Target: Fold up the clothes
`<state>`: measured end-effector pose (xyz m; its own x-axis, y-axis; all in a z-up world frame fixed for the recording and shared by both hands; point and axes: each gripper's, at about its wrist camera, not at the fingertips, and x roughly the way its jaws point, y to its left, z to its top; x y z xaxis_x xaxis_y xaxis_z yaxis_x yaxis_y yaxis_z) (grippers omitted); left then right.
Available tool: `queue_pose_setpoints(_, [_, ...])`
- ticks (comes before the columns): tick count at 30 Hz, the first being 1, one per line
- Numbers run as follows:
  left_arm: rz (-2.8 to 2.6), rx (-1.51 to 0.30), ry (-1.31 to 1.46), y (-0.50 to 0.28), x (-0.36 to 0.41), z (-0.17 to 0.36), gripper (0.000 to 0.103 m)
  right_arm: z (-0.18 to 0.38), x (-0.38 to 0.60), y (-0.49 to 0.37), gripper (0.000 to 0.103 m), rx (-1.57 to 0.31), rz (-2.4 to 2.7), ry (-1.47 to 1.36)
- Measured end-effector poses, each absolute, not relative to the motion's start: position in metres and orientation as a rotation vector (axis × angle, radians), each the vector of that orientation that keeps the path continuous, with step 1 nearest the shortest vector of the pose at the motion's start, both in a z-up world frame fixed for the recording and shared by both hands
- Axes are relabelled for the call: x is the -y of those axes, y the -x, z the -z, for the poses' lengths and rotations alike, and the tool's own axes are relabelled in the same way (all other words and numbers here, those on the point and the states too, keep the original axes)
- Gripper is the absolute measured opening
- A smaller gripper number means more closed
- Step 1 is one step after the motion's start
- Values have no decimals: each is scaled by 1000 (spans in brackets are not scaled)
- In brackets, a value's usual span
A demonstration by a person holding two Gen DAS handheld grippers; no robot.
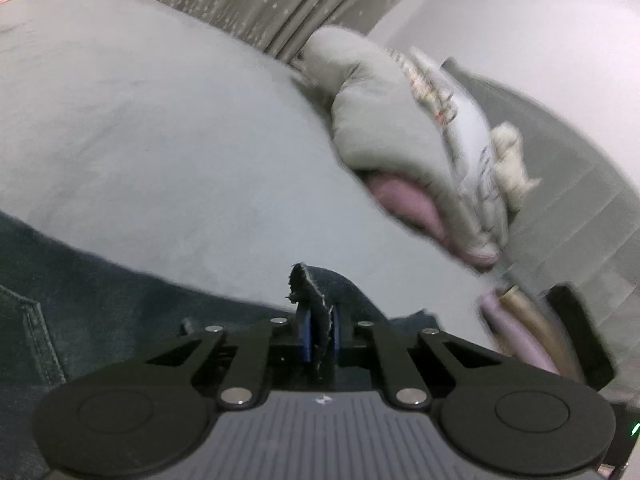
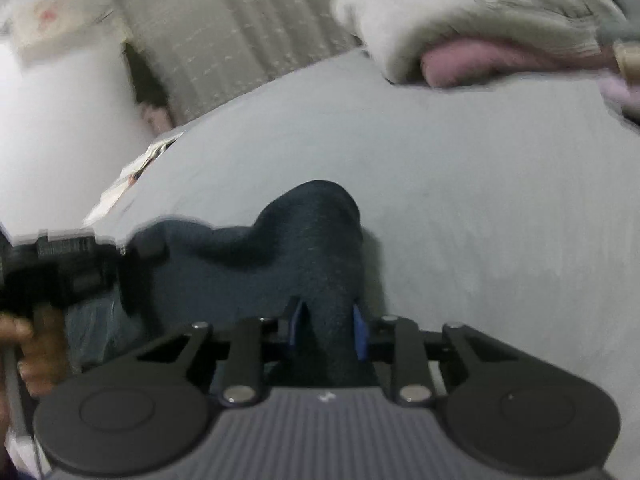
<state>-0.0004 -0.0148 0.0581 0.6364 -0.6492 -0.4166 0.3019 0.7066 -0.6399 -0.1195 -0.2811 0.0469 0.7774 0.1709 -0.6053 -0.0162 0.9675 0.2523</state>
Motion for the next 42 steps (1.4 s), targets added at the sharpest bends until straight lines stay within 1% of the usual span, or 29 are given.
queue_pose_setpoints(3, [554, -747, 540, 7, 14, -58, 7, -42, 265, 127, 26, -698, -86, -96])
queue_pose_setpoints(5, [531, -765, 522, 14, 14, -55, 7, -37, 263, 126, 36, -729, -63, -91])
queue_pose_setpoints(6, [517, -768, 507, 19, 14, -54, 8, -34, 265, 122, 37, -749, -53, -94])
queue_pose_setpoints(7, [503, -771, 492, 25, 14, -53, 8, -36, 264, 119, 43, -753, -57, -85])
queue_pose_setpoints(8, [485, -779, 494, 24, 13, -51, 9, -40, 264, 117, 51, -749, -59, -74])
queue_pose_setpoints(11, [432, -802, 502, 22, 7, -47, 9, -66, 269, 125, 56, -660, -46, -62])
queue_pose_setpoints(12, [377, -813, 470, 20, 6, -44, 9, -77, 278, 129, 56, -585, -35, -124])
queue_pose_setpoints(13, [346, -813, 445, 18, 7, -43, 9, -81, 284, 130, 55, -559, -32, -171])
queue_pose_setpoints(15, [310, -819, 428, 14, 6, -40, 9, -82, 290, 118, 44, -542, -49, -258])
queue_pose_setpoints(16, [312, -823, 436, 13, 5, -39, 9, -80, 292, 109, 28, -543, -63, -300])
queue_pose_setpoints(17, [314, -827, 444, 14, 4, -38, 9, -77, 292, 101, 15, -551, -77, -330])
queue_pose_setpoints(18, [316, -830, 452, 14, 3, -37, 9, -74, 292, 95, 11, -575, -89, -331])
queue_pose_setpoints(19, [318, -833, 460, 14, 2, -36, 9, -68, 291, 88, 10, -602, -99, -327])
queue_pose_setpoints(21, [356, -805, 441, 19, 5, -41, 9, -47, 275, 59, 10, -669, -78, -250])
queue_pose_setpoints(23, [432, -761, 416, 27, 11, -49, 11, -38, 273, 48, 10, -717, -104, -239])
queue_pose_setpoints(27, [523, -739, 329, 37, 35, -57, 14, -31, 278, 38, 10, -776, -149, -248])
queue_pose_setpoints(28, [515, -745, 315, 37, 36, -56, 15, -31, 282, 39, 10, -783, -159, -269])
queue_pose_setpoints(30, [493, -758, 290, 37, 38, -54, 22, -31, 288, 43, 10, -781, -165, -298])
queue_pose_setpoints(31, [482, -764, 277, 36, 39, -53, 22, -34, 290, 46, 12, -773, -163, -290])
queue_pose_setpoints(33, [461, -776, 252, 36, 40, -51, 22, -48, 292, 61, 22, -754, -137, -270])
queue_pose_setpoints(35, [439, -788, 227, 36, 42, -49, 22, -60, 297, 73, 39, -734, -140, -255])
queue_pose_setpoints(37, [417, -800, 202, 35, 44, -47, 23, -67, 296, 89, 41, -737, -174, -200])
queue_pose_setpoints(40, [384, -818, 164, 35, 46, -44, 26, -50, 283, 100, 45, -824, -211, -104])
queue_pose_setpoints(42, [365, -826, 156, 34, 46, -41, 28, -45, 278, 107, 45, -849, -223, -71])
